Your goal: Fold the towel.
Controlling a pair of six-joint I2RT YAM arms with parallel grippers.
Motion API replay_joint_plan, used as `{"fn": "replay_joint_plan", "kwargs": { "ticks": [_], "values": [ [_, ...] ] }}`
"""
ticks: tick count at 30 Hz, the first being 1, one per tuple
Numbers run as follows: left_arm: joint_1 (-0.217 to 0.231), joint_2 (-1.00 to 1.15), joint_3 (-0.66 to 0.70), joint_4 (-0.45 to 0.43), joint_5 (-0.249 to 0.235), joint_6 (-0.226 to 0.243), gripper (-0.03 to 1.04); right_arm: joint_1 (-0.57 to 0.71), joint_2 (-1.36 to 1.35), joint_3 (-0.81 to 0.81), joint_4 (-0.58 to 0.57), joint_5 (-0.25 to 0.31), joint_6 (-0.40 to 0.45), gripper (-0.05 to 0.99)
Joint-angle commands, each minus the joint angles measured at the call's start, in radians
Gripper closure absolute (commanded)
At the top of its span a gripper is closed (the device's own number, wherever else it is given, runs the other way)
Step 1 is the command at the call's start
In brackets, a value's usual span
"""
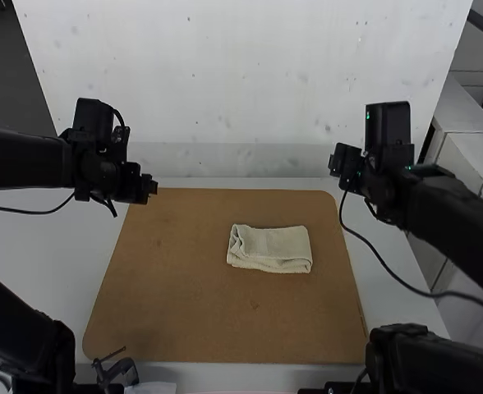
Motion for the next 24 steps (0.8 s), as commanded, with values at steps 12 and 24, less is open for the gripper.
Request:
{"fn": "replay_joint_plan", "kwargs": {
  "ticks": [12,24],
  "values": [
    [-0.005,-0.027,-0.014,0.029,-0.009,0.016,0.08,-0.097,-0.582,-0.257,-0.02,-0.002,-0.095,-0.03],
    [-0.016,-0.085,-0.053,0.069,-0.01,0.016,0.08,-0.116,-0.783,-0.349,-0.023,-0.013,-0.132,-0.02]
  ]
}}
